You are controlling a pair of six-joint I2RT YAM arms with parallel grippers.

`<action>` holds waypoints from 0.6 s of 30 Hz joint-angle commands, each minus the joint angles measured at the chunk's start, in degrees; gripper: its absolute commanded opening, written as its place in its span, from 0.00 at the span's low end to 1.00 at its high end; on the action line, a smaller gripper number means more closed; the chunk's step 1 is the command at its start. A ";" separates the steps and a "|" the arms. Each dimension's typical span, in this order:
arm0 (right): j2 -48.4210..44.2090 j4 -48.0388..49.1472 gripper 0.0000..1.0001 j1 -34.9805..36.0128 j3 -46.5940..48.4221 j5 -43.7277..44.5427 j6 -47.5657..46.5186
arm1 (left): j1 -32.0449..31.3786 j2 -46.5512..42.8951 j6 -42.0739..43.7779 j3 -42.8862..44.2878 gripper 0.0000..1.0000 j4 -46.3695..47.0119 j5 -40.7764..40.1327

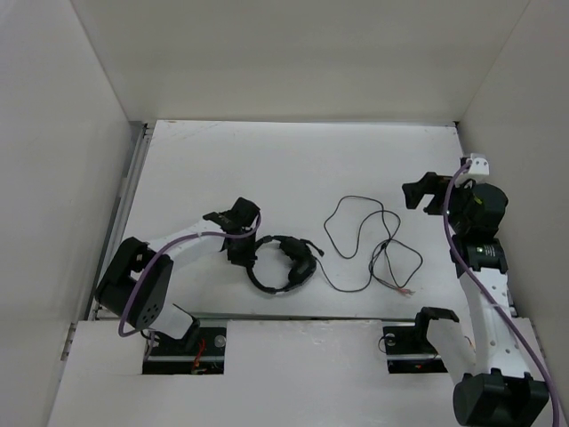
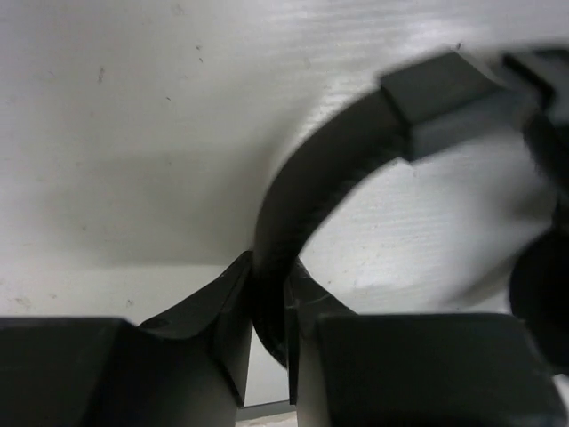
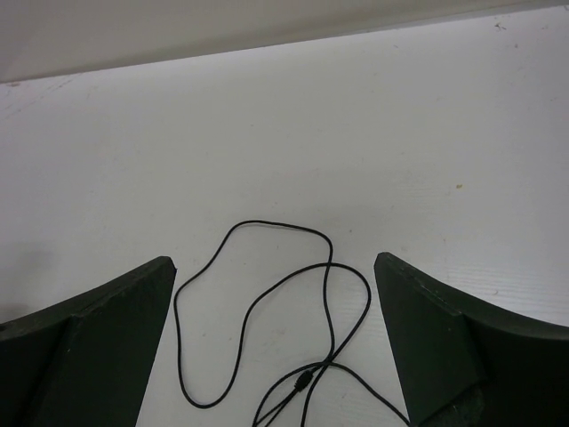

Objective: Wrap the headphones

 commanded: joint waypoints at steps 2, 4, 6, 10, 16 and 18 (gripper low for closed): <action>-1.20 3.17 1.00 -0.82 -0.40 -0.88 1.34 | 3.48 3.42 -0.61 -1.78 0.09 3.39 -3.42; -1.29 3.17 1.00 -0.91 -0.58 -0.97 0.99 | 4.63 3.69 0.00 -0.29 0.03 4.62 -3.43; -1.29 3.00 1.00 -0.65 -0.84 -1.67 0.56 | 4.98 3.86 0.71 2.08 0.00 5.15 -3.51; -1.46 2.38 1.00 0.31 -1.19 -5.44 -0.67 | 5.16 3.34 2.20 8.84 0.00 5.33 -3.87; 2.39 -1.56 1.00 11.89 0.91 -9.06 -15.14 | 5.16 2.90 10.63 23.77 0.00 3.22 -3.69; 5.64 -3.15 1.00 17.87 3.28 -6.69 -22.18 | 5.33 3.25 13.70 29.31 0.00 3.05 -3.77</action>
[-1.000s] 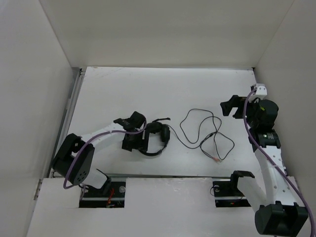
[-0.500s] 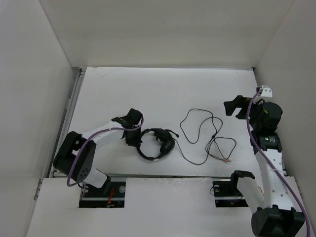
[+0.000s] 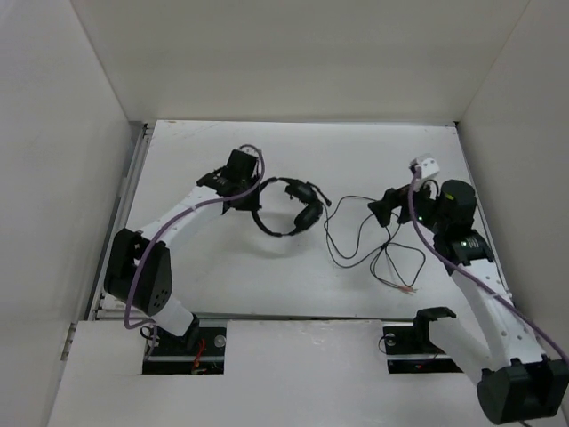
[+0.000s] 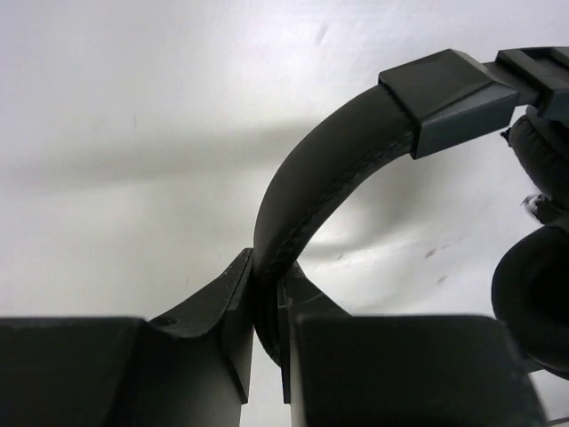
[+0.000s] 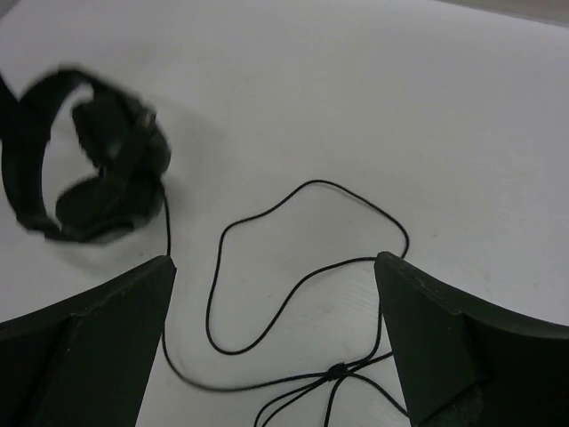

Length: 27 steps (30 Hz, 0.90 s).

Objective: Wrap the headphones

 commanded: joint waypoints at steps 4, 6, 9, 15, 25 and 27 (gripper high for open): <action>8.84 -0.05 1.00 13.90 8.74 3.35 -16.97 | 1.58 0.34 8.60 18.89 0.00 1.80 -0.63; 11.48 2.32 1.00 17.07 11.12 3.79 -16.97 | 2.63 1.57 8.52 23.38 0.00 1.19 -0.72; 14.82 6.62 1.00 21.38 14.29 5.19 -15.31 | 3.95 3.95 8.34 31.73 0.00 -1.53 0.68; 20.10 16.55 1.00 25.96 18.25 12.91 -13.90 | 4.83 5.19 8.69 40.45 0.00 -4.53 3.49; 28.10 31.85 1.00 25.61 18.17 19.43 -13.11 | 6.76 2.46 8.08 43.62 0.00 -6.90 7.36; 29.24 36.06 1.00 24.47 16.06 19.00 -10.83 | 7.38 1.94 7.55 44.41 0.00 -7.25 8.68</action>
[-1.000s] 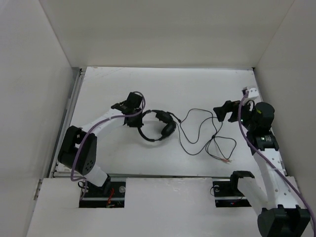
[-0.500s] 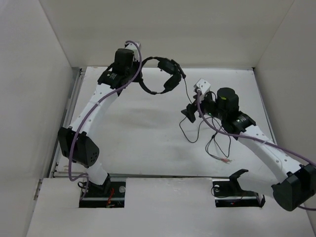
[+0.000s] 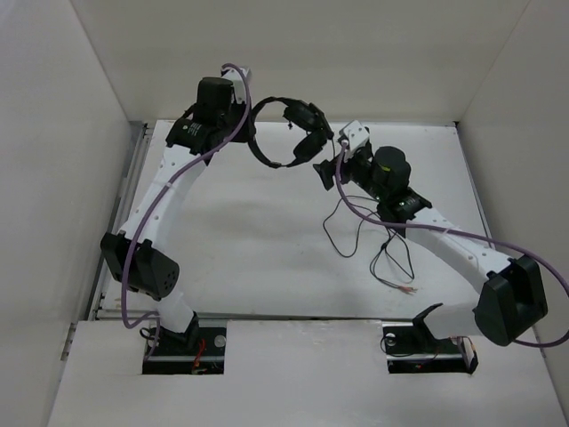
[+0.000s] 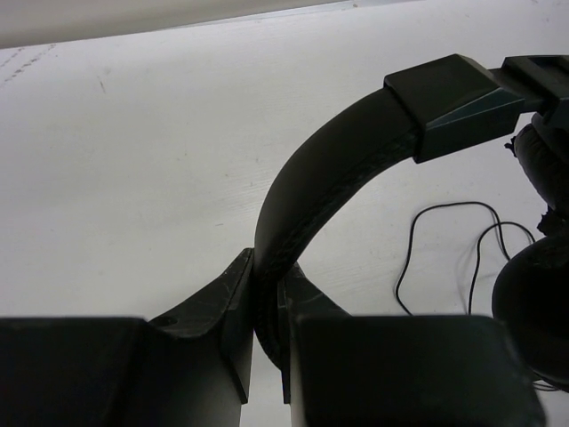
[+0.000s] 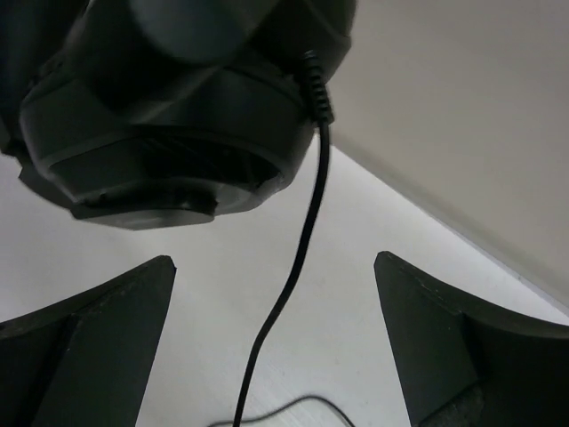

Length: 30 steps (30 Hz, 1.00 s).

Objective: Wrap the headphones

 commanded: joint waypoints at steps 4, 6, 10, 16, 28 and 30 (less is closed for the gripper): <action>2.00 20.48 1.00 -3.47 -6.04 -1.87 9.90 | 2.95 -4.25 -3.63 7.26 0.00 0.39 5.85; 1.74 23.22 0.99 -3.65 -9.03 -2.84 12.89 | 4.18 -3.90 -5.12 8.67 0.00 0.21 7.35; 0.42 24.72 0.98 -3.30 -13.43 -5.46 14.31 | 6.29 -3.38 -7.93 10.96 0.00 0.21 10.25; -0.72 23.94 0.85 -2.25 -18.35 -15.75 15.89 | 7.96 -2.85 -10.22 14.29 0.00 0.13 14.11; -4.33 11.47 0.21 -3.30 -19.60 -22.61 6.32 | 13.85 -2.49 -12.68 16.77 0.00 1.44 14.04; -5.12 6.20 0.07 -3.48 -16.79 -21.65 3.77 | 13.59 -2.49 -11.99 15.63 0.00 1.62 11.58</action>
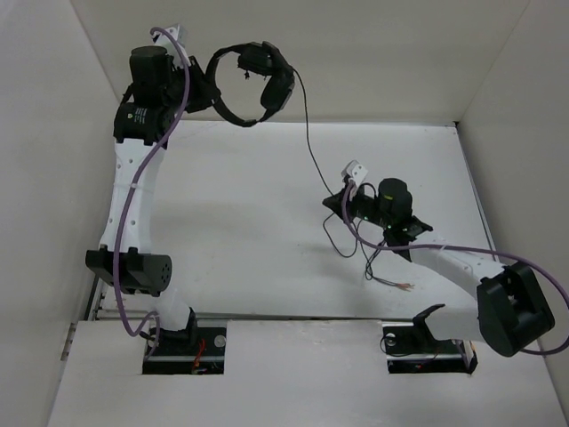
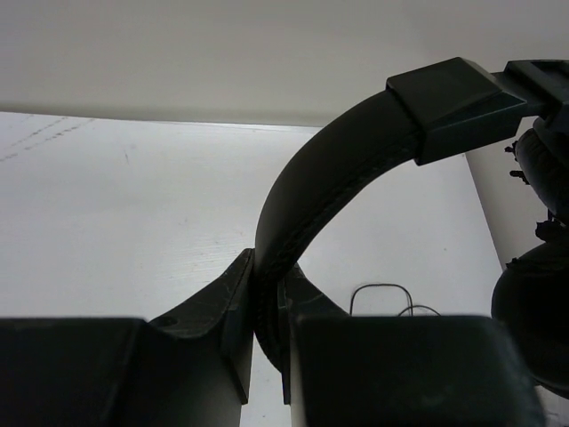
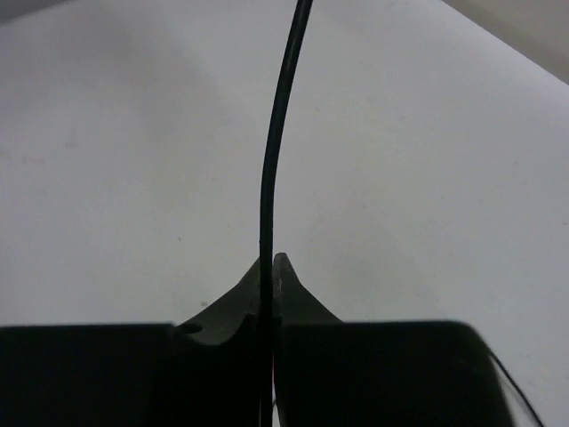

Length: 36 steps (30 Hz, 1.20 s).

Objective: Wrap the headphones

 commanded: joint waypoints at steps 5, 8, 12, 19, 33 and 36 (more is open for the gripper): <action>-3.29 -25.47 0.00 0.04 18.43 7.36 -25.09 | -3.12 -2.65 2.93 -4.02 0.00 5.56 -11.49; -2.77 -35.24 0.00 2.67 26.79 15.87 -47.91 | -6.19 -2.56 7.42 -7.89 0.00 7.05 -19.76; -1.54 -38.95 0.00 6.01 34.27 23.28 -68.36 | -10.94 -1.34 13.57 -11.50 0.00 8.37 -27.33; 1.36 -40.89 0.00 13.48 46.76 24.34 -81.04 | -16.57 3.15 17.63 -14.05 0.00 8.29 -31.03; 10.33 -25.16 0.00 -0.83 54.06 23.47 -68.25 | -29.57 -9.23 28.87 -28.28 0.00 15.93 -28.05; 11.03 -25.68 0.00 -2.06 54.06 21.28 -61.83 | -32.04 -11.78 30.37 -29.87 0.00 16.64 -26.12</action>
